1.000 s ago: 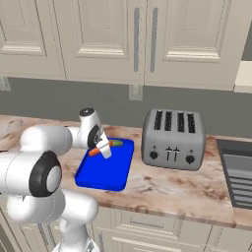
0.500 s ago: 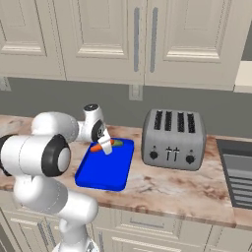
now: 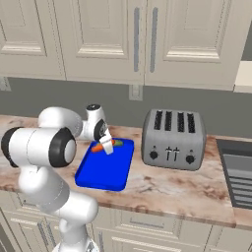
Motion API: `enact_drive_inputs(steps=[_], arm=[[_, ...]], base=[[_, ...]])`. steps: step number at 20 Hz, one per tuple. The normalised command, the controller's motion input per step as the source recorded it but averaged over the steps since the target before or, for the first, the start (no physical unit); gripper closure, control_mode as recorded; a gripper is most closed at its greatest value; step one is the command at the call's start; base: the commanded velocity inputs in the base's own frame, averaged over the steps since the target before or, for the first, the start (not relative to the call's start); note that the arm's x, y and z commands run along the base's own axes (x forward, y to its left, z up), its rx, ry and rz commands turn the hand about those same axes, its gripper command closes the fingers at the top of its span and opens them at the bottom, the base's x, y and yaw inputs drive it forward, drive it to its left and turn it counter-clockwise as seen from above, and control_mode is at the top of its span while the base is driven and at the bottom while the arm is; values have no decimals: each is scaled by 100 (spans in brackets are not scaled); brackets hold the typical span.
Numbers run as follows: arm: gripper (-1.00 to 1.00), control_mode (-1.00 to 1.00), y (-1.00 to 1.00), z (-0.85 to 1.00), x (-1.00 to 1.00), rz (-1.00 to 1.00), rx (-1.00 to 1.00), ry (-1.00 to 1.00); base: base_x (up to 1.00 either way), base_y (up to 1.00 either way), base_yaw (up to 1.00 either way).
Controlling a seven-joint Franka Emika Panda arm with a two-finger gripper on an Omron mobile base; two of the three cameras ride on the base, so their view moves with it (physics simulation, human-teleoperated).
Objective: Place the two vegetables and bowl onto the tray for setting up a vegetable dip station.
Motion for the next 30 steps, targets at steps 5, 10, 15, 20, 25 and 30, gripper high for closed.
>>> enact_drive_inputs(steps=[5,10,15,20,25,30], arm=[[100,-100,0,-21,6,0,0,0],[100,-100,0,-1,17,0,1,0],[100,-100,0,0,22,0,1,0],[100,-100,0,0,19,0,0,0],[100,-100,0,0,14,0,0,1],[100,-100,0,0,1,0,0,2]], base=[[0,0,0],[0,0,0],[0,0,0],[0,0,0],[0,0,0],[0,0,0]])
